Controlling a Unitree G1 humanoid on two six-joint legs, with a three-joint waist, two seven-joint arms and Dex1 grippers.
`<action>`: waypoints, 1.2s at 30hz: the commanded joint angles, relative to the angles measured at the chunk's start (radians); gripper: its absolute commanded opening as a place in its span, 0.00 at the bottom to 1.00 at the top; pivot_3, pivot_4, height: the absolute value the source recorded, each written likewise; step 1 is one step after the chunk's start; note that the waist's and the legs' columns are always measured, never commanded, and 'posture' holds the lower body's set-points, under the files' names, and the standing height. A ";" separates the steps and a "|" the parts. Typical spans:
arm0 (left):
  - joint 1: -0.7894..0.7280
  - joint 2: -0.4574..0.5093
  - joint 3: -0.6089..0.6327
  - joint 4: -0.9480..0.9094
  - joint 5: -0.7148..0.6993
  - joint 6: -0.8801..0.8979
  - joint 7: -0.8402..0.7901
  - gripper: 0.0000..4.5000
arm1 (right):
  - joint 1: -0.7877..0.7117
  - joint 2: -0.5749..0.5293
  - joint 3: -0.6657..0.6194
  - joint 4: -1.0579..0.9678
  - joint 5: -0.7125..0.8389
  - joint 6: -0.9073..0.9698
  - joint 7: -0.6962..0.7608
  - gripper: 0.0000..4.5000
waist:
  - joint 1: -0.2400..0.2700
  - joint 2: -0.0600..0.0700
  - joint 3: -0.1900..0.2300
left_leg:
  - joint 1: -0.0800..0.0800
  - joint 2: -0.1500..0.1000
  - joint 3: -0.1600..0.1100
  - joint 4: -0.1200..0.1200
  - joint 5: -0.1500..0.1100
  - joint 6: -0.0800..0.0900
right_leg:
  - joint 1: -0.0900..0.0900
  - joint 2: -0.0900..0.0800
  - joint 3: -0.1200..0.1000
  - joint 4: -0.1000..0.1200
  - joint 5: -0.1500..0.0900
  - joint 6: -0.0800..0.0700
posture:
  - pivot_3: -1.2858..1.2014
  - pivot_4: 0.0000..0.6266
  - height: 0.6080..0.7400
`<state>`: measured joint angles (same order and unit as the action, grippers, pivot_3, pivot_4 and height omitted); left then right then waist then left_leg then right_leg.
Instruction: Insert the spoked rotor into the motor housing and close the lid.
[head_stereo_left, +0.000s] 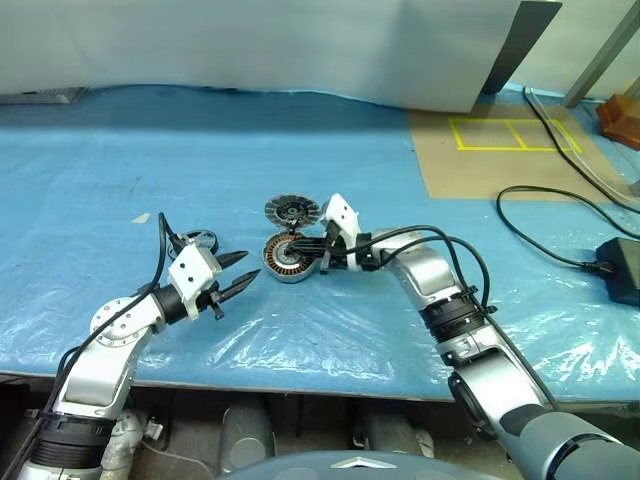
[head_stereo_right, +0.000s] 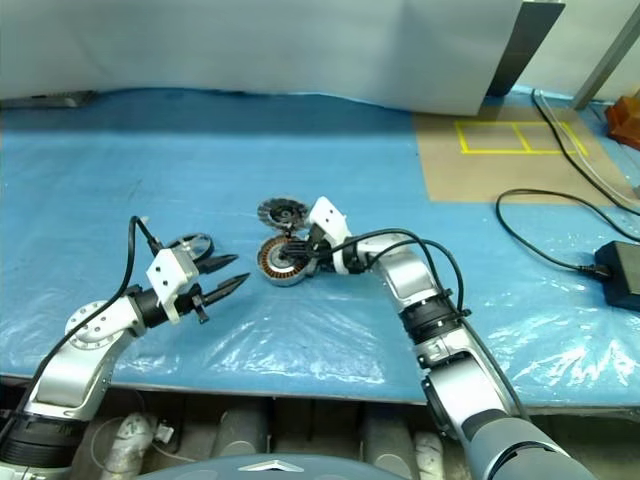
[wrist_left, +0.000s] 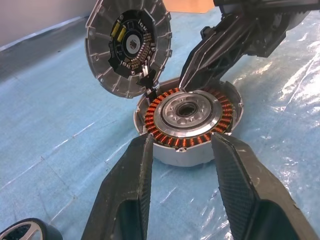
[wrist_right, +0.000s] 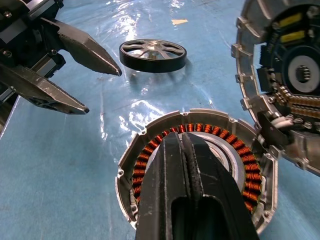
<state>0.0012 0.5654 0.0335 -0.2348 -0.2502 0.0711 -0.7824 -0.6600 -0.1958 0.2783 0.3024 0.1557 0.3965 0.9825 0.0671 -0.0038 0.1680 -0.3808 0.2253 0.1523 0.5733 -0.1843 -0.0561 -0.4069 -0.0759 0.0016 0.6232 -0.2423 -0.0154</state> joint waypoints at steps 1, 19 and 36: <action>-0.002 0.006 0.011 -0.060 -0.009 0.018 0.015 0.43 | -0.029 0.024 0.006 -0.006 -0.002 -0.031 -0.011 0.01 | 0.000 0.000 0.000 | 0.000 0.000 0.000 0.000 0.000 0.000 | 0.000 0.000 0.000 0.000 0.000 0.000 | 0.52 0.24 1.00; -0.034 -0.001 0.001 -0.064 0.000 0.044 0.032 0.43 | -0.040 0.017 0.058 0.143 -0.126 -0.173 -0.073 0.01 | 0.000 0.000 -0.001 | 0.002 0.000 0.000 0.001 0.000 0.000 | 0.002 0.000 0.000 0.000 0.000 0.000 | 0.52 0.24 1.00; -0.036 -0.002 0.021 0.024 -0.001 -0.023 0.012 0.43 | -0.020 -0.004 0.078 0.174 -0.158 -0.187 -0.089 0.01 | -0.001 0.000 -0.001 | 0.002 0.000 0.000 0.001 0.000 0.000 | 0.002 0.000 0.000 0.000 0.000 0.000 | 0.52 0.24 1.00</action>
<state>-0.0331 0.5618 0.0323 -0.2026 -0.2478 0.0747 -0.7731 -0.6919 -0.1841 0.3488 0.4455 0.0193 0.2031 0.8941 0.0666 -0.0036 0.1672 -0.3792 0.2254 0.1523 0.5748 -0.1843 -0.0562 -0.4051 -0.0760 0.0017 0.6233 -0.2424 -0.0156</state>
